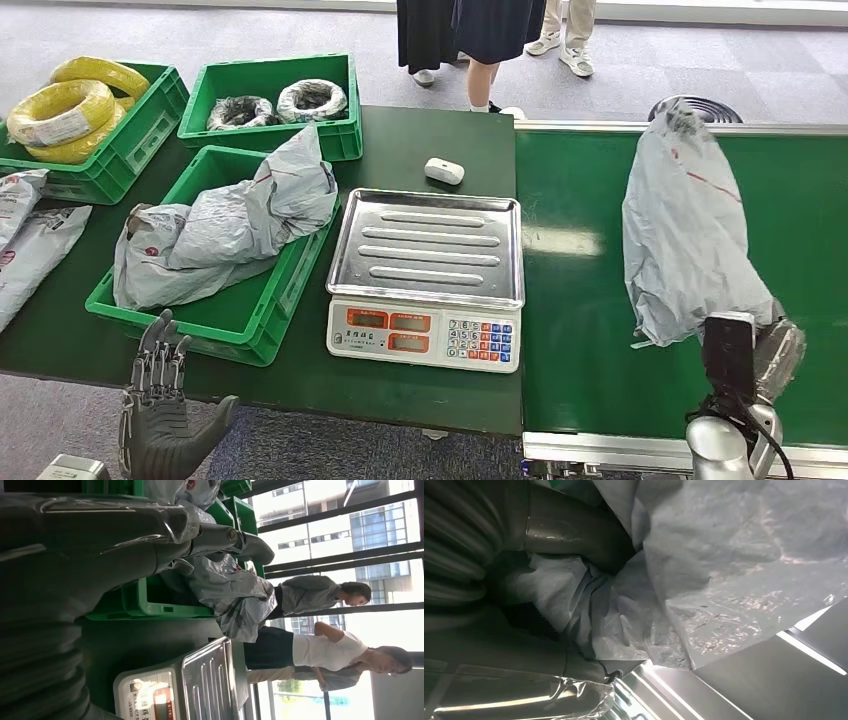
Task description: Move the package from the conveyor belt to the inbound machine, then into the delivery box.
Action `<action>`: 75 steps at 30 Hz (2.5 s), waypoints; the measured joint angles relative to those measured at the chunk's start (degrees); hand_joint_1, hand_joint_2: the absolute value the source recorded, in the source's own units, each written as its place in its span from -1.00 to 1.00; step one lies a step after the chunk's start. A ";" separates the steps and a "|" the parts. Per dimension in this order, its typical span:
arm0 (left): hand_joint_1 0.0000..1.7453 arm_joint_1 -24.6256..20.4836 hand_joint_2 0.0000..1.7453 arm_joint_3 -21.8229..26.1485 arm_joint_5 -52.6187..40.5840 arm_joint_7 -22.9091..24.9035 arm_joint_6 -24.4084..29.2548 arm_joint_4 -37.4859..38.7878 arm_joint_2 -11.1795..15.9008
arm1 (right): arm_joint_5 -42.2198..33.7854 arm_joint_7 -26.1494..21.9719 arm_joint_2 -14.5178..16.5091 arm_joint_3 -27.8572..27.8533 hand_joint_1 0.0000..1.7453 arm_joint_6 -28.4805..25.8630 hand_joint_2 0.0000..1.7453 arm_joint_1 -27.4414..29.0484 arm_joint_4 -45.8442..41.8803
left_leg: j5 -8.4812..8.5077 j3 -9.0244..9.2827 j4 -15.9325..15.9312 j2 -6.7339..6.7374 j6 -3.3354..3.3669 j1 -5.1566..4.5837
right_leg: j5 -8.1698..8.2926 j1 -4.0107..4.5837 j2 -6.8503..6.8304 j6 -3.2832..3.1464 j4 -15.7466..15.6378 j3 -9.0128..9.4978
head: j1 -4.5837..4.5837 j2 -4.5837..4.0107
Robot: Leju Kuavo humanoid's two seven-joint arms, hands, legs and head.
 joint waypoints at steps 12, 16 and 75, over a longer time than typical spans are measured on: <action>-1.00 -3.81 1.00 -0.96 -2.56 -1.95 -2.91 1.96 0.22 | 25.66 17.37 1.85 15.49 1.00 29.78 1.00 -20.00 -6.15 | 0.41 -0.07 -0.02 0.25 -0.08 0.03 | 0.32 0.05 0.21 -0.15 0.06 -0.15 | 0.01 0.00; -1.00 -6.46 1.00 -1.57 -3.07 -1.42 -4.79 2.96 0.39 | 25.31 17.74 5.14 22.31 1.00 40.56 1.00 -27.73 0.93 | 0.46 -0.07 -0.02 0.23 -0.11 0.06 | 0.36 0.09 0.19 -0.18 0.08 -0.18 | 0.00 0.00; -1.00 -50.19 1.00 -15.48 -44.72 32.78 4.97 33.56 0.46 | -22.27 -14.71 8.08 10.83 -1.00 34.80 1.00 14.58 -20.90 | 0.44 -0.35 0.05 -0.29 -0.11 0.05 | 0.34 0.08 -0.24 -0.17 0.01 -0.37 | 0.00 0.00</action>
